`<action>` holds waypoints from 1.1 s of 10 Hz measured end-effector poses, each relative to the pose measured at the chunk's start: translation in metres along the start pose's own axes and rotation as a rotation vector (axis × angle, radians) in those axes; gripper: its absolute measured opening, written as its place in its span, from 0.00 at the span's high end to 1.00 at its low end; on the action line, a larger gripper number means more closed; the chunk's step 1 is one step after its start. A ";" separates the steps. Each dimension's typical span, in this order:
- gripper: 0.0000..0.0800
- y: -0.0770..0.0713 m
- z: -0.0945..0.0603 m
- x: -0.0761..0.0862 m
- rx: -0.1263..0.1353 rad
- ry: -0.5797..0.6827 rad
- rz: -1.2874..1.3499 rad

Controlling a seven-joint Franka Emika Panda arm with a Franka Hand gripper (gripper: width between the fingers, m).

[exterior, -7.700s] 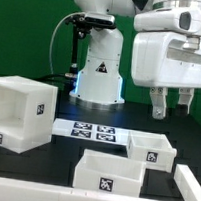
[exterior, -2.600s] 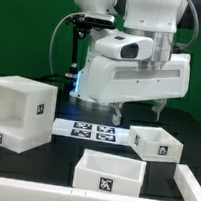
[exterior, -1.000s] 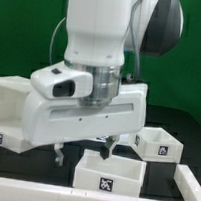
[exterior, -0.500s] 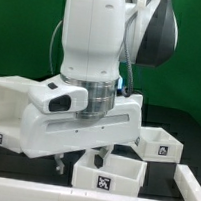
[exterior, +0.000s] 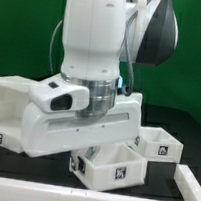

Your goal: Assemble drawer

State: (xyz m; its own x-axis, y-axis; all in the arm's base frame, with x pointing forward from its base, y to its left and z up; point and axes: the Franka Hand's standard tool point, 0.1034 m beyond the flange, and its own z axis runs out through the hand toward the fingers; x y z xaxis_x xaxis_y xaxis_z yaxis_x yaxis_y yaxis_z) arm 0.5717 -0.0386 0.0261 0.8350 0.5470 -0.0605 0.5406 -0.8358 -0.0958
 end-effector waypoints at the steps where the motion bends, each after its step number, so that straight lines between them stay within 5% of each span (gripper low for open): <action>1: 0.96 -0.003 -0.011 -0.008 0.016 -0.016 -0.094; 2: 0.96 -0.008 -0.021 -0.015 0.044 -0.044 -0.156; 4: 0.96 -0.010 -0.032 -0.023 0.014 0.019 -0.154; 7: 0.96 -0.013 -0.028 -0.025 0.025 0.007 -0.156; 8: 0.96 -0.016 -0.033 -0.029 0.014 0.018 -0.188; 9: 0.96 -0.033 -0.037 -0.044 -0.031 0.055 -0.244; 11: 0.96 -0.066 -0.031 -0.074 -0.075 0.081 -0.321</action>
Offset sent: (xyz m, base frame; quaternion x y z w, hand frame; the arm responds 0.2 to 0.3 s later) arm -0.0323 0.0076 0.0288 -0.0215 0.1434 0.0251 0.9891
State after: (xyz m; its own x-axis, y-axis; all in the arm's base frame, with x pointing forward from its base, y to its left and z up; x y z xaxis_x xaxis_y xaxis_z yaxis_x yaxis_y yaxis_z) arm 0.4777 -0.0252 0.0679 0.6252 0.7794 0.0407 0.7805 -0.6248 -0.0236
